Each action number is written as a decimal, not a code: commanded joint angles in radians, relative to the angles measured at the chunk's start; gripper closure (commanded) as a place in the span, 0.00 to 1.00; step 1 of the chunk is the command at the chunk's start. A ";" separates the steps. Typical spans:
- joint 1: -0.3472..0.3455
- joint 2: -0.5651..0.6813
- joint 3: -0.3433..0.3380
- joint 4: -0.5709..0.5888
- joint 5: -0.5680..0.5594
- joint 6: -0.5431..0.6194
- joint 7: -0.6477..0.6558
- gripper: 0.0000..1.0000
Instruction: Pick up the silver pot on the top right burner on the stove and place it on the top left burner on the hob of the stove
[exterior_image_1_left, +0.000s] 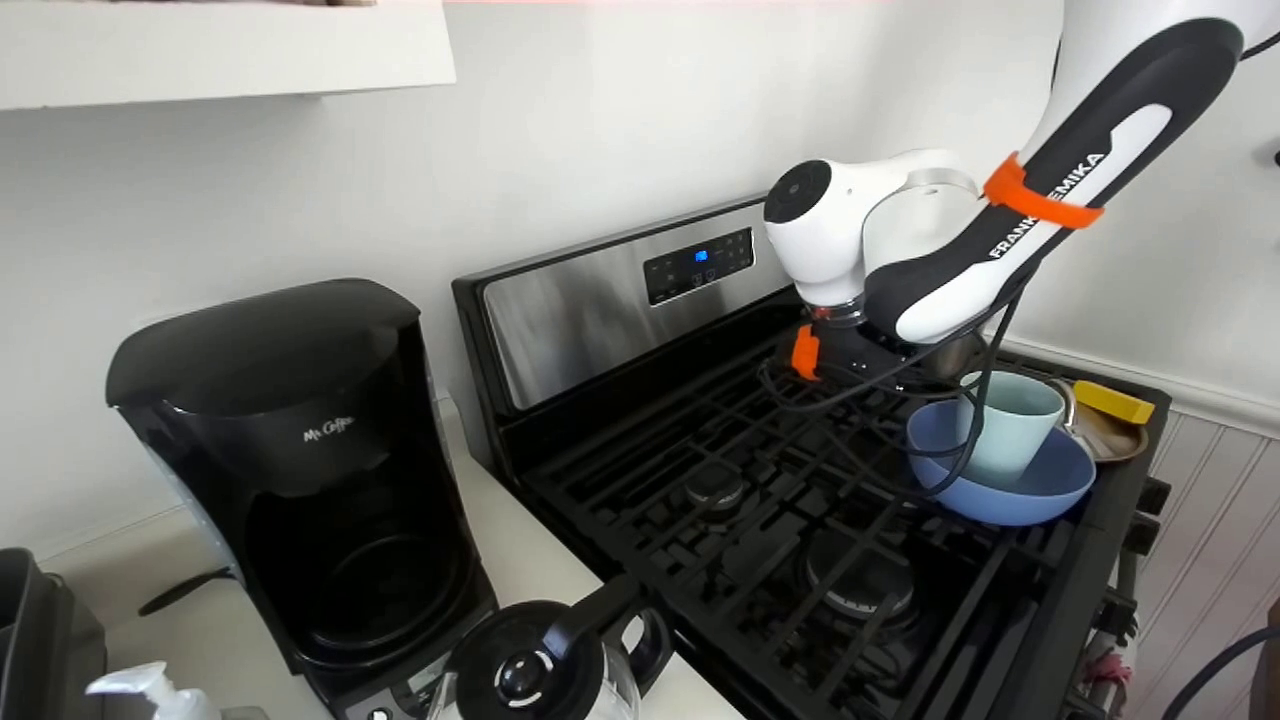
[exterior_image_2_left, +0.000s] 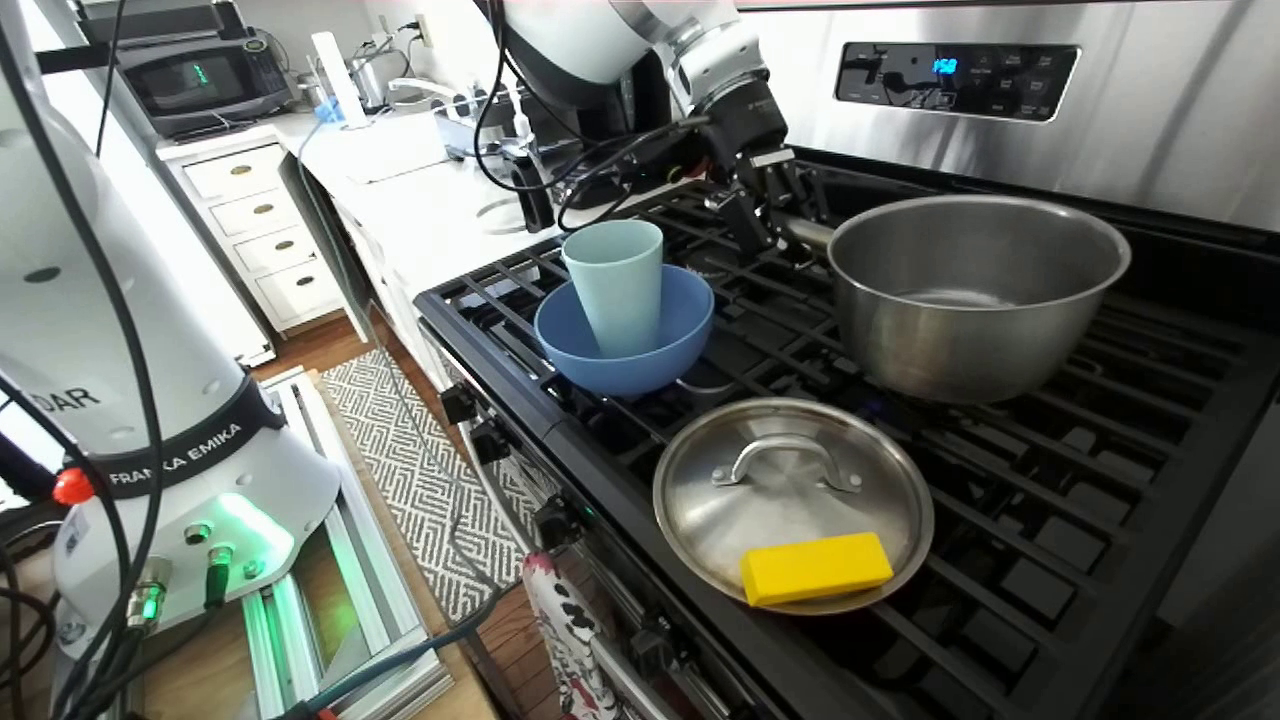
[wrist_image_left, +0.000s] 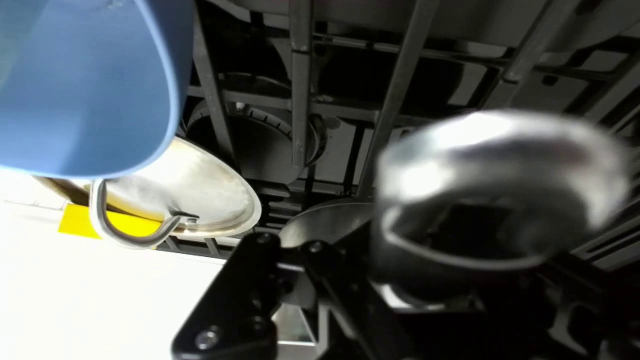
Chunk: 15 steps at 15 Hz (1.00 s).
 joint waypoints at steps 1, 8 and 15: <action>-0.070 -0.115 0.099 -0.028 -0.093 -0.079 0.066 0.98; -0.103 -0.249 0.278 -0.084 -0.072 -0.229 -0.018 0.98; -0.080 -0.291 0.434 -0.106 -0.083 -0.330 -0.201 0.98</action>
